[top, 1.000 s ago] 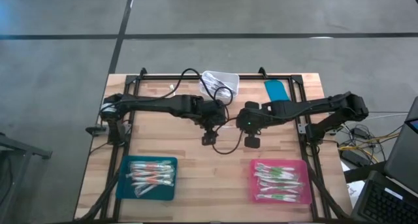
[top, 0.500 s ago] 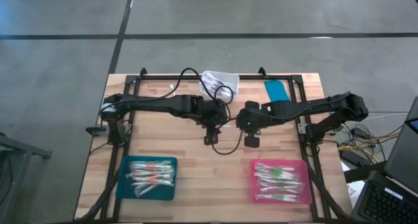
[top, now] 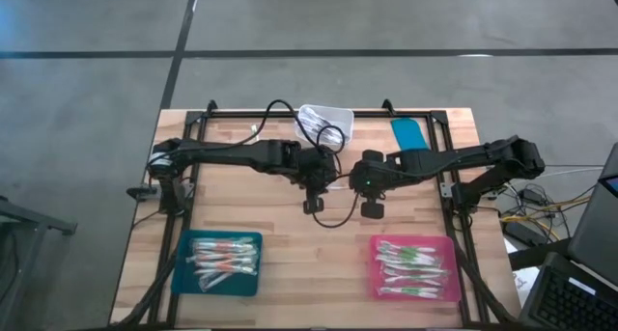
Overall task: Pick & Place Toothbrushes
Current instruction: Put the orange toothbrush into the blue bin
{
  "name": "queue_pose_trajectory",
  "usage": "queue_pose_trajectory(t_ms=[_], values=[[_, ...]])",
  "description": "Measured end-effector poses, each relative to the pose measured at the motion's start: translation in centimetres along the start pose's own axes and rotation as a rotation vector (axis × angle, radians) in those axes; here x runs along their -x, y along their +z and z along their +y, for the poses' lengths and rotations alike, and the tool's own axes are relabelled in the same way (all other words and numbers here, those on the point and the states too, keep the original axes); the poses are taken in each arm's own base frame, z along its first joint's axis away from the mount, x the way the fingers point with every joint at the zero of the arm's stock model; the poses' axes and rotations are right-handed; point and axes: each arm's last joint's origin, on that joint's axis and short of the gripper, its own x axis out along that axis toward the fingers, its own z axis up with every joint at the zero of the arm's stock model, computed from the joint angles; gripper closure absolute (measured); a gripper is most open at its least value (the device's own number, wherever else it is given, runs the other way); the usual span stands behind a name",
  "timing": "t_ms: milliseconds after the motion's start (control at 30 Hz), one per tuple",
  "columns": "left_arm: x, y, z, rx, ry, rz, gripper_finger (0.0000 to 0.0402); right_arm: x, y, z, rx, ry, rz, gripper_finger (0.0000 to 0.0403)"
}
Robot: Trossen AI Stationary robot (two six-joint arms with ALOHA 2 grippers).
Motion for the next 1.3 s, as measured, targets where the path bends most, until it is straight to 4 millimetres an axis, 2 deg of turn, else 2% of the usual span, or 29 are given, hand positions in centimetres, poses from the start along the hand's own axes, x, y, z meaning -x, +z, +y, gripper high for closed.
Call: queue_pose_trajectory(t_ms=[133, 300, 467, 600, 833, 1033, 1300], values=[[0.0, 0.0, 0.0, 0.004, -0.004, 0.002, 0.0376, 0.3, 0.2, 0.0, -0.027, 0.017, -0.006, 0.0358], [0.4, -0.6, 0.2, 0.012, 0.015, 0.062, 0.0376, 1.3, 0.4, 0.1, -0.057, 0.085, 0.012, 0.0299], [2.5, -1.5, 0.5, 0.024, 0.124, 0.124, 0.0376, 2.2, -0.3, 0.1, -0.082, 0.121, 0.12, 0.0244], [4.5, -2.6, -0.3, 0.045, 0.128, 0.132, 0.0376, 2.5, -1.2, 0.0, -0.108, 0.114, 0.162, 0.0216], [8.9, -7.3, -1.8, 0.153, 0.106, 0.112, 0.0376, 2.6, -3.1, -0.2, -0.127, 0.118, 0.127, 0.0194], [12.7, -12.3, -4.2, 0.118, 0.013, 0.025, 0.0376, 2.4, -4.3, -0.2, -0.13, 0.121, 0.104, 0.0186], [14.7, -19.3, -7.2, -0.03, -0.19, 0.015, 0.0376, 1.9, -4.4, -0.2, -0.146, 0.123, 0.077, 0.0198]])
